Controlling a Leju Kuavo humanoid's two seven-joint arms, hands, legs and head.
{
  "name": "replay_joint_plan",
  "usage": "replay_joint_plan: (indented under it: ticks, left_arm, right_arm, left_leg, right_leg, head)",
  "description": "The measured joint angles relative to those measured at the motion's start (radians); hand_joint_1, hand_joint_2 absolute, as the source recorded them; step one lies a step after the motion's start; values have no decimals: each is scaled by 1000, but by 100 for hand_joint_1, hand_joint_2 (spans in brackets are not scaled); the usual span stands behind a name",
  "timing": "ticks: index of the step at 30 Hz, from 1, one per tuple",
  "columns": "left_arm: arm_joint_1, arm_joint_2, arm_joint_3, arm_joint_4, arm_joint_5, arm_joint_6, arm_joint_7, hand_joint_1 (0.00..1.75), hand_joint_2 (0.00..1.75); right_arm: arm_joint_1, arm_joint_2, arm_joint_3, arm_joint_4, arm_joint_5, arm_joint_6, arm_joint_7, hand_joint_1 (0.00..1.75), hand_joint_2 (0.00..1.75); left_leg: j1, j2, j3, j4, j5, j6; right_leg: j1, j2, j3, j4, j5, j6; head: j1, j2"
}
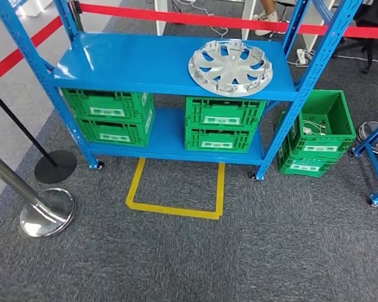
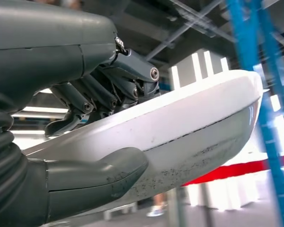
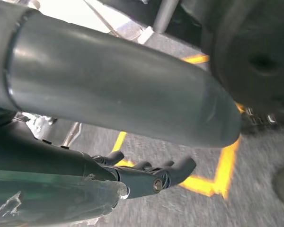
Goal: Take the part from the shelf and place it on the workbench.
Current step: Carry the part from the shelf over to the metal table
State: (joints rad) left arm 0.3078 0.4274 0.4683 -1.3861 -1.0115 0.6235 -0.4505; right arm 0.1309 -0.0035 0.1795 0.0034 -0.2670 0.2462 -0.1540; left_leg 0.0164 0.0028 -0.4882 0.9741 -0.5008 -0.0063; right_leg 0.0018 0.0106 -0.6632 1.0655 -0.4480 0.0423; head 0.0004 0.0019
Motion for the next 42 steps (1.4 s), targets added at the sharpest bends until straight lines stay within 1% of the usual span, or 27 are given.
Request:
replay_joint_plan:
  ticks: [2, 3, 4, 6, 7, 8, 10, 11, 12, 14, 15, 18, 19, 20, 21, 23, 24, 26, 28, 30, 33, 34, 35, 36, 38, 40, 42]
  left_arm:
    - [13, -20, 58, -25, -17, -17, -18, 175, 175]
    - [17, -29, 83, -35, -24, -23, -24, 175, 175]
    - [19, -38, 104, -42, -28, -29, -28, 175, 175]
    - [24, -56, 141, -54, -34, -43, -37, 175, 175]
    - [27, -65, 157, -61, -37, -51, -43, 175, 175]
    - [29, -72, 173, -69, -40, -61, -52, 175, 175]
    - [30, -84, 202, -83, -47, -77, -67, 175, 175]
    - [29, -88, 214, -89, -50, -84, -73, 175, 175]
    - [28, -91, 225, -94, -53, -88, -77, 175, 175]
    - [27, -96, 244, -103, -56, -102, -83, 175, 175]
    - [27, -97, 252, -107, -55, -112, -83, 175, 175]
    - [25, -99, 269, -120, -45, -150, -83, 175, 175]
    - [25, -99, 272, -125, -42, -161, -82, 175, 175]
    - [24, -99, 275, -130, -39, -171, -82, 175, 175]
    - [24, -99, 279, -136, -37, -181, -81, 175, 175]
    - [23, -100, 287, -145, -35, -194, -81, 175, 175]
    - [21, -100, 290, -148, -35, -199, -81, 175, 175]
    - [17, -102, 291, -152, -35, -204, -81, 175, 175]
    - [16, -105, 292, -154, -36, -207, -82, 175, 175]
    - [13, -108, 293, -154, -36, -210, -82, 175, 175]
    - [9, -110, 296, -154, -32, -221, -82, 175, 175]
    - [8, -110, 297, -154, -31, -227, -81, 175, 175]
    - [6, -112, 298, -154, -31, -232, -79, 175, 175]
    - [5, -114, 298, -153, -33, -238, -74, 175, 175]
    - [4, -122, 299, -153, -49, -247, -58, 175, 175]
    - [0, -138, 300, -156, -75, -253, -37, 175, 175]
    - [-6, -158, 296, -166, -95, -257, -20, 175, 175]
  right_arm:
    - [1, 5, -4, 1, -2, 1, 0, 0, 0]
    - [-1, 6, -6, 1, -4, 1, 0, 0, 0]
    - [-3, 6, -8, 1, -6, 1, 0, 0, 0]
    - [-7, 6, -10, 1, -11, 4, -2, 0, 0]
    - [-8, 6, -10, 1, -13, 7, -3, 0, 0]
    - [-8, 5, -10, 1, -15, 10, -4, 0, 0]
    - [-10, 3, -10, 1, -18, 15, -7, 0, 0]
    - [-11, 3, -10, 1, -18, 18, -8, 0, 0]
    - [-11, 2, -10, 2, -19, 19, -9, 0, 0]
    - [-9, 2, -10, 3, -18, 22, -9, 0, 0]
    - [-9, 1, -10, 3, -18, 22, -8, 0, 0]
    - [-8, -2, -10, 3, -17, 25, -8, 0, 0]
    - [-9, -3, -10, 3, -17, 25, -8, 0, 0]
    - [-10, -3, -10, 3, -17, 26, -8, 0, 0]
    - [-12, -3, -10, 3, -17, 26, -8, 0, 0]
    - [-13, -4, -10, 3, -18, 27, -8, 0, 0]
    - [-14, -7, -10, 3, -18, 27, -8, 0, 0]
    - [-15, -11, -10, 3, -20, 27, -8, 0, 0]
    - [-15, -12, -10, 4, -21, 26, -7, 0, 0]
    - [-10, -13, -10, 5, -24, 26, -6, 0, 0]
    - [-8, -13, -10, 6, -28, 26, -4, 0, 0]
    - [-10, -13, -10, 6, -30, 26, -4, 0, 0]
    - [-13, -13, -10, 6, -34, 21, -8, 0, 0]
    - [-17, -12, -10, 6, -40, 6, -20, 0, 0]
    - [-38, 3, -9, 3, -59, -87, -58, 0, 0]
    - [-79, 40, -8, -16, -69, -309, -70, 0, 0]
    - [-123, 82, -2, -50, -63, -529, -39, 0, 0]
  left_leg:
    - [-2, 0, -28, 0, 23, 10]
    - [-4, 0, -43, 1, 36, 11]
    - [-7, 0, -59, 1, 49, 12]
    - [-12, 0, -91, 3, 75, 13]
    - [-15, 0, -105, 3, 87, 13]
    - [-17, -1, -115, 4, 99, 12]
    - [-19, -2, -128, 4, 120, 7]
    - [-17, -2, -130, 3, 132, 2]
    - [-16, -2, -132, 1, 143, -3]
    - [-12, -3, -142, 4, 140, -14]
    - [-11, -3, -150, 22, 108, -19]
    - [-6, -4, -183, 183, -51, -34]
    - [-4, -4, -188, 245, -69, -39]
    - [-1, -4, -185, 287, -58, -44]
    - [2, -4, -168, 299, -26, -50]
    - [13, -4, -89, 223, 27, -65]
    - [17, -4, -35, 151, 25, -71]
    - [20, -6, 33, 38, -16, -63]
    - [16, -5, 30, 12, -28, -37]
    - [16, -1, 7, 16, -12, -17]
    - [13, 1, -31, 16, 19, 0]
    - [11, 1, -45, 16, 30, 1]
    - [9, 1, -60, 16, 40, 2]
    - [6, -1, -74, 16, 50, 2]
    - [1, -6, -95, 16, 69, -2]
    - [2, -9, -111, 16, 86, -9]
    - [7, -11, -123, 14, 106, -21]
  right_leg:
    - [-2, -3, -21, 105, -110, 8]
    - [-1, -3, -28, 168, -150, 10]
    - [0, -3, -25, 217, -163, 8]
    - [5, -3, 20, 233, -117, -2]
    - [10, -2, 69, 190, -84, -11]
    - [16, -2, 132, 116, -73, -21]
    - [27, -1, 251, -55, -99, -37]
    - [31, -1, 281, -109, -117, -42]
    - [33, -2, 290, -132, -120, -44]
    - [30, -6, 269, -133, -97, -54]
    - [27, -9, 255, -134, -82, -60]
    - [24, -18, 205, -132, -40, -69]
    - [24, -20, 188, -128, -27, -68]
    - [23, -22, 170, -121, -16, -65]
    - [20, -23, 149, -110, -6, -61]
    - [16, -23, 108, -81, 6, -51]
    - [16, -23, 90, -64, 9, -46]
    - [19, -22, 62, -40, 20, -34]
    - [19, -19, 42, -33, 37, -22]
    - [15, -16, 24, -11, 5, -10]
    - [11, -15, -15, 145, -135, 5]
    - [10, -15, -24, 205, -157, 6]
    - [10, -15, -23, 244, -152, 5]
    - [11, -14, -10, 253, -123, 1]
    - [14, -6, 62, 171, -50, -14]
    - [17, 24, 162, 23, -48, -38]
    - [22, 44, 212, -69, -77, -49]
  head:
    - [7, 0]
    - [9, 0]
    - [10, 0]
    - [10, 0]
    - [10, 0]
    - [10, 0]
    - [9, 0]
    - [10, 0]
    - [11, 0]
    - [12, 0]
    - [11, 0]
    - [5, 0]
    - [4, 0]
    - [4, 0]
    - [3, 0]
    - [2, 0]
    - [1, 0]
    - [0, 0]
    - [1, 0]
    - [2, 0]
    - [5, 0]
    - [6, 0]
    - [6, 0]
    - [6, 0]
    - [6, 0]
    - [5, 0]
    - [5, 0]
